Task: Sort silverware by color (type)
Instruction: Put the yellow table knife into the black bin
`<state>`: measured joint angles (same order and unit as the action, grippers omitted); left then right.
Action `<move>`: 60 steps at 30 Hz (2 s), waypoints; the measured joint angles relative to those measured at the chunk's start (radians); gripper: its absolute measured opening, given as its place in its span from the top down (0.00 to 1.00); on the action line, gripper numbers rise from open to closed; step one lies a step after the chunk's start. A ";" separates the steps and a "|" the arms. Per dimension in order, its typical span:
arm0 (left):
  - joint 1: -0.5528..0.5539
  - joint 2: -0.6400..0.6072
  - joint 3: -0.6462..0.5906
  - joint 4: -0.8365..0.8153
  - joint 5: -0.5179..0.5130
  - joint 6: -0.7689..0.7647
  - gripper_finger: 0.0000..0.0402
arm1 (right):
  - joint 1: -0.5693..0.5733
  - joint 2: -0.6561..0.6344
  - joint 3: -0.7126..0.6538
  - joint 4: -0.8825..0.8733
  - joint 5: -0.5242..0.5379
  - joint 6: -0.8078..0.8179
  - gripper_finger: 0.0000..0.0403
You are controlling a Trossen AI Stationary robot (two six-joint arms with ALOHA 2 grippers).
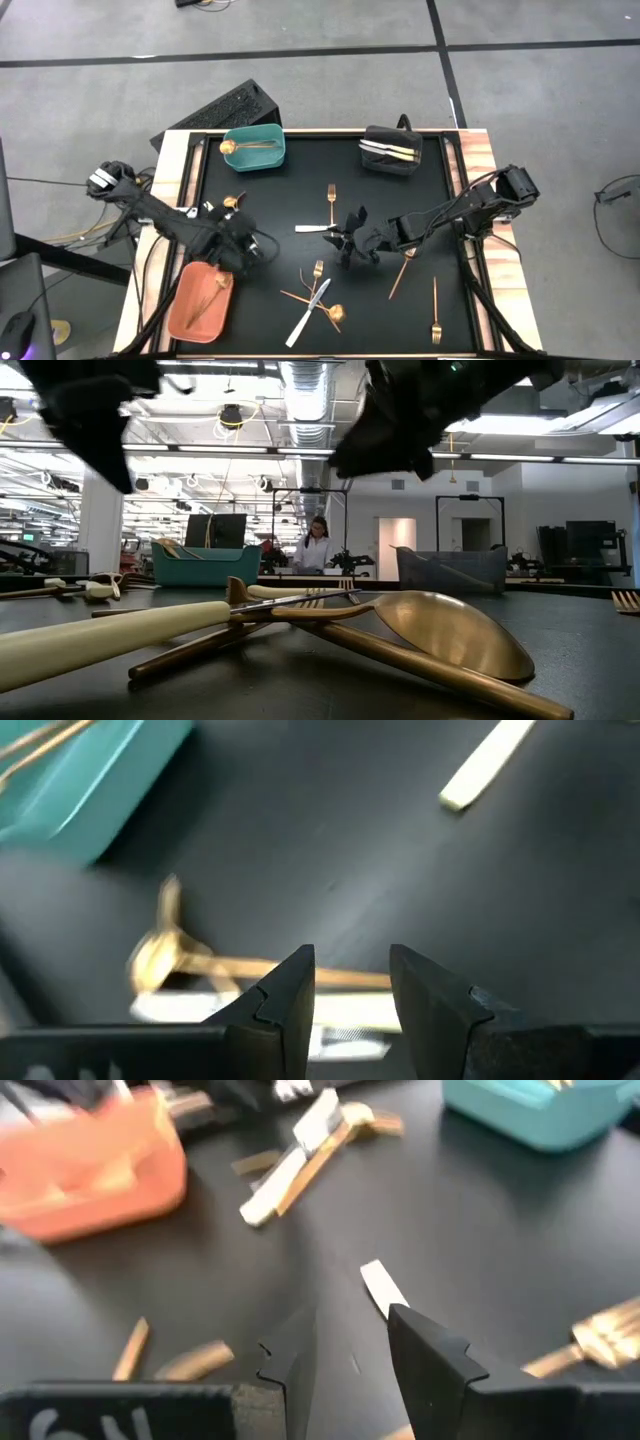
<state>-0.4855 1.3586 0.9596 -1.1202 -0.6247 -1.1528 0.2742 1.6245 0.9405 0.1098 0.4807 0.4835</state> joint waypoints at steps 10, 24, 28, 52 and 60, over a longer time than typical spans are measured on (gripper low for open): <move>0.182 0.000 0.000 0.445 0.005 0.568 0.70 | 0.043 0.000 0.000 -0.272 0.048 0.146 0.62; 0.231 -0.361 -0.016 0.503 -0.085 0.801 0.70 | 0.116 -0.125 0.000 -0.517 0.308 0.406 0.62; 0.171 -0.440 -0.150 0.695 -0.160 0.872 0.70 | 0.181 -0.208 0.001 -0.648 0.406 0.516 0.62; 0.251 -0.362 -0.737 1.615 0.015 0.921 0.70 | 0.159 -0.013 0.000 -0.468 -0.013 0.367 0.64; 0.255 -0.331 -0.738 1.547 -0.036 0.840 0.70 | 0.130 0.103 0.001 -0.170 -0.458 0.142 0.66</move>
<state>-0.2310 1.0279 0.2214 0.4264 -0.6609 -0.3125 0.4039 1.7279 0.9416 -0.0603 0.0223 0.6256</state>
